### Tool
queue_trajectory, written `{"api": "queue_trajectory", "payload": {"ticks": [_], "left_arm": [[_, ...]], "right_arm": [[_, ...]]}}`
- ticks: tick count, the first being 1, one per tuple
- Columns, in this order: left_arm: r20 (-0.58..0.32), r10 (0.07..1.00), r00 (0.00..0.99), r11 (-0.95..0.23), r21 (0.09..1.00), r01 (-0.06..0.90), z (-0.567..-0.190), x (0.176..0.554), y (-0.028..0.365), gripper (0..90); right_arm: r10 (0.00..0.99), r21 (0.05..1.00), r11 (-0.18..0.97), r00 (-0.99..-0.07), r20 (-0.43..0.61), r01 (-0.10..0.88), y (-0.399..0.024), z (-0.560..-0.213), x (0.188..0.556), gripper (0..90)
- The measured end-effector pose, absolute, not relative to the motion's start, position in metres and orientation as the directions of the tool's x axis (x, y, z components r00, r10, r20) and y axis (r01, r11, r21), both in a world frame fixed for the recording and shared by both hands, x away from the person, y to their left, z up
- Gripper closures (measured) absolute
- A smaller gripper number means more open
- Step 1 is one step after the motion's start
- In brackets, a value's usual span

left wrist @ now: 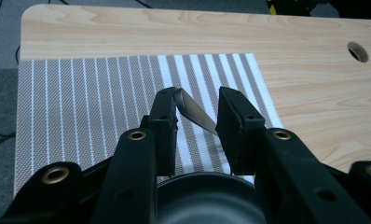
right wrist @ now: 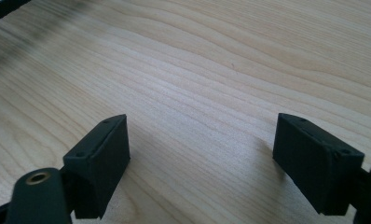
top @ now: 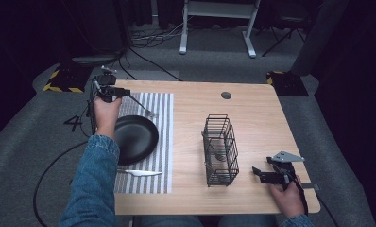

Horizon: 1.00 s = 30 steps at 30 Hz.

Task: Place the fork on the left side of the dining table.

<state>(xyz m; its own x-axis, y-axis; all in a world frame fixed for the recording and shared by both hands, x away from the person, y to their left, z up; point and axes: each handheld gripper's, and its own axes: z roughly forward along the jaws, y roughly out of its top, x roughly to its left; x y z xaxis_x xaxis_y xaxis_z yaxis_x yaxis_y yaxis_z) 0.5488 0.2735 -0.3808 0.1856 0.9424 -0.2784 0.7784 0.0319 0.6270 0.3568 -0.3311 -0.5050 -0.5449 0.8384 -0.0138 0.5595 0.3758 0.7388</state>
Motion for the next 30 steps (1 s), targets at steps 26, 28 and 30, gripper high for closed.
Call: {"api": "queue_trajectory", "payload": {"ticks": [26, 28, 30], "left_arm": [[-0.313, 0.945, 0.097, 0.103, 0.564, 0.819, -0.416, 0.545, 0.312, 69.9], [-0.317, 0.944, 0.092, 0.108, 0.561, 0.821, -0.418, 0.545, 0.314, 69.9], [-0.316, 0.944, 0.091, 0.106, 0.555, 0.825, -0.420, 0.544, 0.315, 69.9]], "right_arm": [[0.840, 0.739, 0.375, -0.543, -0.014, 0.560, -0.331, -0.505, 0.357, 19.1], [0.840, 0.739, 0.375, -0.543, -0.014, 0.560, -0.331, -0.505, 0.357, 19.1], [0.840, 0.739, 0.374, -0.543, -0.014, 0.560, -0.331, -0.505, 0.357, 19.1]]}}
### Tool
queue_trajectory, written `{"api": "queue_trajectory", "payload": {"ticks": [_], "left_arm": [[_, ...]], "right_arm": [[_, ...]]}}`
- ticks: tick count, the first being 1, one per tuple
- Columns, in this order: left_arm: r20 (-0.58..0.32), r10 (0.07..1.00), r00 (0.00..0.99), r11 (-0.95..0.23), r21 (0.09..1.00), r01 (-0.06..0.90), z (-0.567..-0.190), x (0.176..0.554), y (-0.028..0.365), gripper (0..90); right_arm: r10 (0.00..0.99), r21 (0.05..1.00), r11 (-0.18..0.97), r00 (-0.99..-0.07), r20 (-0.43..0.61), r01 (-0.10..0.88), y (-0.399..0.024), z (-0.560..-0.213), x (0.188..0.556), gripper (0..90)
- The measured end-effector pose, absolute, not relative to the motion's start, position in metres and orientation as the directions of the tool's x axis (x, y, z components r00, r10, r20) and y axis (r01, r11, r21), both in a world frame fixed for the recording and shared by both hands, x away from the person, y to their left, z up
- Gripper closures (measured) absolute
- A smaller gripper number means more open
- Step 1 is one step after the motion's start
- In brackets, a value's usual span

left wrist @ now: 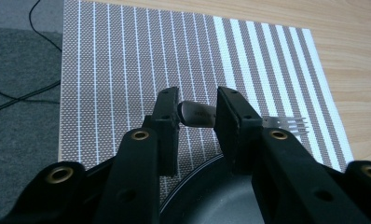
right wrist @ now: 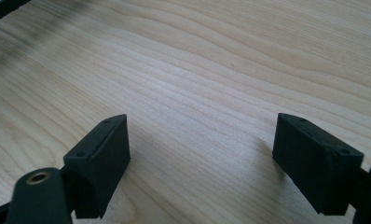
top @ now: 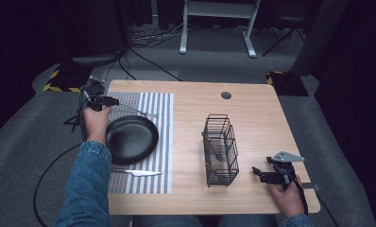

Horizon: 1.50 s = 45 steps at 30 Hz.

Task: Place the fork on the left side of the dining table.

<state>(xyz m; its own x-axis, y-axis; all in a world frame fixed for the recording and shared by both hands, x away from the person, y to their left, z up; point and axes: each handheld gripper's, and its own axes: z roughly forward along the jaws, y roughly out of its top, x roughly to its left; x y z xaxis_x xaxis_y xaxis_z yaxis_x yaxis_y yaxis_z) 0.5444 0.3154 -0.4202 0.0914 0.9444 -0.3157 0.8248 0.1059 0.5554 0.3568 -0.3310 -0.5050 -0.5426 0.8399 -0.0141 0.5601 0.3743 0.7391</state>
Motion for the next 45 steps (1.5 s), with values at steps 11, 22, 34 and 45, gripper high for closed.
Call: {"api": "queue_trajectory", "payload": {"ticks": [11, 22, 34, 45], "left_arm": [[-0.325, 0.943, 0.067, 0.126, 0.536, 0.835, -0.429, 0.544, 0.324, 69.9], [-0.329, 0.943, 0.056, 0.135, 0.529, 0.837, -0.434, 0.544, 0.327, 69.8], [-0.312, 0.947, 0.077, 0.124, 0.577, 0.807, -0.415, 0.534, 0.330, 66.3], [-0.261, 0.952, 0.161, 0.052, 0.653, 0.755, -0.378, 0.500, 0.326, 56.2]], "right_arm": [[0.841, 0.738, 0.373, -0.540, -0.014, 0.562, -0.331, -0.505, 0.357, 19.1], [0.842, 0.739, 0.373, -0.540, -0.014, 0.562, -0.331, -0.505, 0.357, 19.2], [0.843, 0.738, 0.372, -0.538, -0.014, 0.562, -0.331, -0.505, 0.357, 19.2], [0.842, 0.739, 0.373, -0.540, -0.015, 0.562, -0.331, -0.505, 0.357, 19.6]]}}
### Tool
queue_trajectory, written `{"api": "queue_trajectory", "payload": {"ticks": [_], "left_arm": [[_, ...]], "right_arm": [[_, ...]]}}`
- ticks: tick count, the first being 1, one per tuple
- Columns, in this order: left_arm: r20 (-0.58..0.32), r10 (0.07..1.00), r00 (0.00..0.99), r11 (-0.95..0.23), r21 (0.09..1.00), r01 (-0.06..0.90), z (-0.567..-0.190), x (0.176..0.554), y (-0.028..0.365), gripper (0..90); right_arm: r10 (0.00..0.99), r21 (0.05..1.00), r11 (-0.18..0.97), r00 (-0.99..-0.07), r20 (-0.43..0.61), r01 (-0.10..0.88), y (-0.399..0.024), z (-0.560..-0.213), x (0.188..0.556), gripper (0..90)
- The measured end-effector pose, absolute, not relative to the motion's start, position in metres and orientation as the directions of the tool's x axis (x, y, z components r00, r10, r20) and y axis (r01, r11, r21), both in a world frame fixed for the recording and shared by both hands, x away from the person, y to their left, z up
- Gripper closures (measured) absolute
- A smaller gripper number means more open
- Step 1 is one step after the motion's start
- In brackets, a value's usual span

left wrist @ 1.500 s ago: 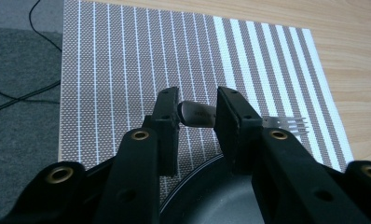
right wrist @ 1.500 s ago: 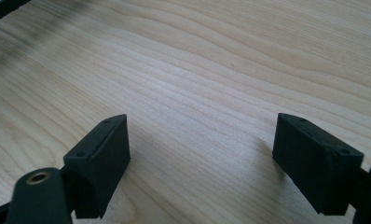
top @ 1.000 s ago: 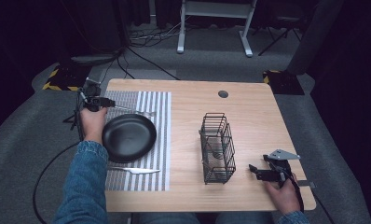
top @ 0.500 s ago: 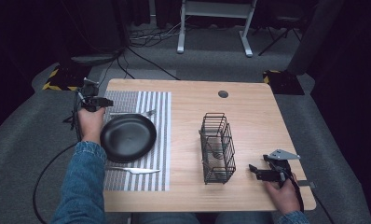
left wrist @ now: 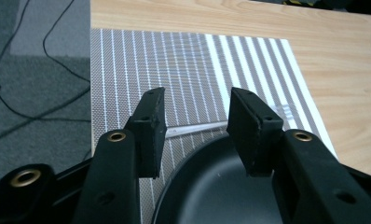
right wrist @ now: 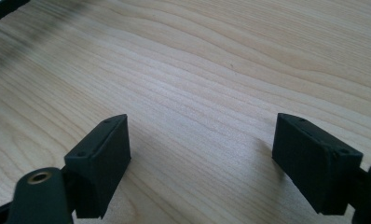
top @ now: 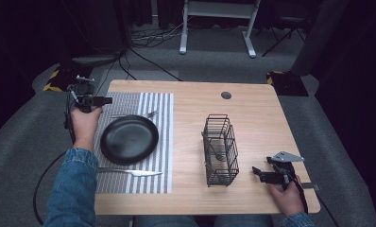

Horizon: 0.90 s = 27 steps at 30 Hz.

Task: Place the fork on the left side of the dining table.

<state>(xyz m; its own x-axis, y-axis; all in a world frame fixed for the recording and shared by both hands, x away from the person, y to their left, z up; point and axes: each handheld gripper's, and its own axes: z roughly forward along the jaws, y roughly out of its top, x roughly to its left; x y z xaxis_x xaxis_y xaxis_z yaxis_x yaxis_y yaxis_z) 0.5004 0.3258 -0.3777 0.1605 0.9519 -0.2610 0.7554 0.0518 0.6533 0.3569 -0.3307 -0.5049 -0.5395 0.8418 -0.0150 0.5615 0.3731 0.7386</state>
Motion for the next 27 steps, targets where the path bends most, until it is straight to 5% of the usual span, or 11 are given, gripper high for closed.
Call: {"api": "queue_trajectory", "payload": {"ticks": [17, 27], "left_arm": [[-0.099, 0.929, 0.356, -0.148, 0.782, 0.606, -0.341, 0.424, 0.319, 40.8], [-0.099, 0.920, 0.380, -0.150, 0.806, 0.572, -0.345, 0.380, 0.332, 41.2]], "right_arm": [[0.841, 0.739, 0.372, -0.541, -0.013, 0.562, -0.331, -0.505, 0.357, 19.8], [0.841, 0.739, 0.372, -0.541, -0.012, 0.562, -0.331, -0.505, 0.357, 19.8]]}}
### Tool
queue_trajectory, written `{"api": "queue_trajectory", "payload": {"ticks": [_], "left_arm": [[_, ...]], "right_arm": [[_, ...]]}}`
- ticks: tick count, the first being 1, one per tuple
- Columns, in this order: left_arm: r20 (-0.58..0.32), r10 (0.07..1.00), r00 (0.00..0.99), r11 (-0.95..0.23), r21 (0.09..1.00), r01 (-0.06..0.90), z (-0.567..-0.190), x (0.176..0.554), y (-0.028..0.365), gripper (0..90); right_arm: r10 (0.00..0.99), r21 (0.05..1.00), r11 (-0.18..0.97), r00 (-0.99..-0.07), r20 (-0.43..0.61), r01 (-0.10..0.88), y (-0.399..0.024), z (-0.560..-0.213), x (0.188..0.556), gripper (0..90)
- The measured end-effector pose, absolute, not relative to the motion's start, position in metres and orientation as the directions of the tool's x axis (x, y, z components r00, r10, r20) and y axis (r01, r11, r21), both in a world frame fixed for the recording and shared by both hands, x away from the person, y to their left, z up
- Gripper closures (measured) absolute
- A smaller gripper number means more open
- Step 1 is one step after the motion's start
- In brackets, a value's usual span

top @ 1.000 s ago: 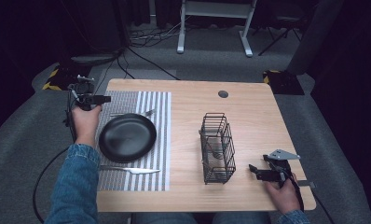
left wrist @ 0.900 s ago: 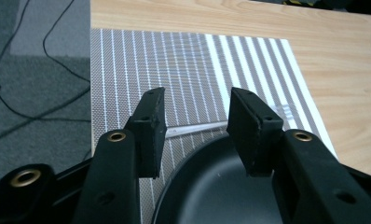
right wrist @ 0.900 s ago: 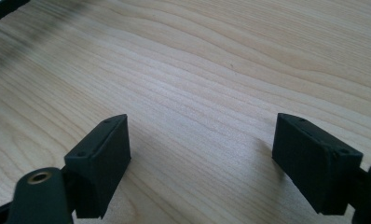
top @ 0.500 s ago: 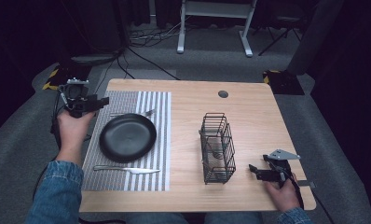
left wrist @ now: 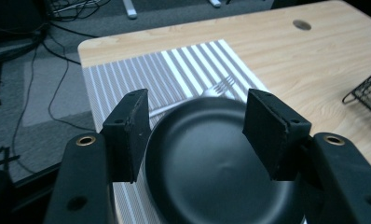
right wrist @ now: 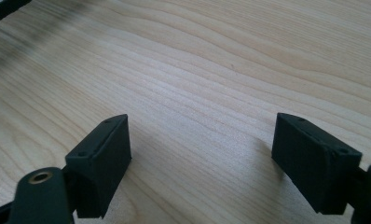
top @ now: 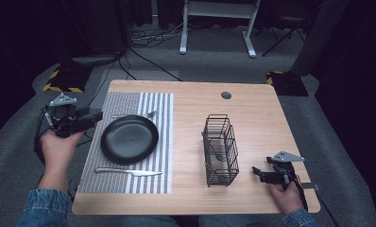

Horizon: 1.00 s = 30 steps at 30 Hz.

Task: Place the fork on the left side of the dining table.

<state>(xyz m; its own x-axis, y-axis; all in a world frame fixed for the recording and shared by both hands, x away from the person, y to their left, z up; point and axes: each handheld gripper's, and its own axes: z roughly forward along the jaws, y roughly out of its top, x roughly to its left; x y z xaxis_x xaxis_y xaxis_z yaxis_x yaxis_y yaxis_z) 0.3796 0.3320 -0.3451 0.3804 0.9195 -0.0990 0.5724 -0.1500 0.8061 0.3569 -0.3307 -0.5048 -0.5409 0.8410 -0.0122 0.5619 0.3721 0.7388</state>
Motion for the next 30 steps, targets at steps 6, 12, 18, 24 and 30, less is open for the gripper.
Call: {"api": "queue_trajectory", "payload": {"ticks": [6, 12, 18, 24, 30], "left_arm": [[-0.053, 0.917, 0.395, -0.194, 0.806, 0.559, -0.346, 0.354, 0.328, 41.1], [-0.014, 0.910, 0.414, -0.239, 0.800, 0.551, -0.345, 0.332, 0.321, 41.0], [0.009, 0.902, 0.433, -0.272, 0.788, 0.552, -0.345, 0.314, 0.316, 38.6], [0.007, 0.888, 0.460, -0.288, 0.789, 0.543, -0.348, 0.298, 0.311, 37.8], [-0.059, 0.878, 0.475, -0.246, 0.795, 0.554, -0.362, 0.288, 0.311, 35.4]], "right_arm": [[0.840, 0.739, 0.373, -0.543, -0.012, 0.561, -0.330, -0.505, 0.357, 19.8], [0.839, 0.740, 0.373, -0.544, -0.012, 0.560, -0.330, -0.505, 0.358, 19.9], [0.839, 0.740, 0.373, -0.543, -0.012, 0.560, -0.330, -0.505, 0.357, 19.9], [0.839, 0.740, 0.374, -0.544, -0.012, 0.559, -0.330, -0.505, 0.357, 19.9], [0.838, 0.739, 0.374, -0.545, -0.012, 0.560, -0.330, -0.505, 0.357, 19.9]]}}
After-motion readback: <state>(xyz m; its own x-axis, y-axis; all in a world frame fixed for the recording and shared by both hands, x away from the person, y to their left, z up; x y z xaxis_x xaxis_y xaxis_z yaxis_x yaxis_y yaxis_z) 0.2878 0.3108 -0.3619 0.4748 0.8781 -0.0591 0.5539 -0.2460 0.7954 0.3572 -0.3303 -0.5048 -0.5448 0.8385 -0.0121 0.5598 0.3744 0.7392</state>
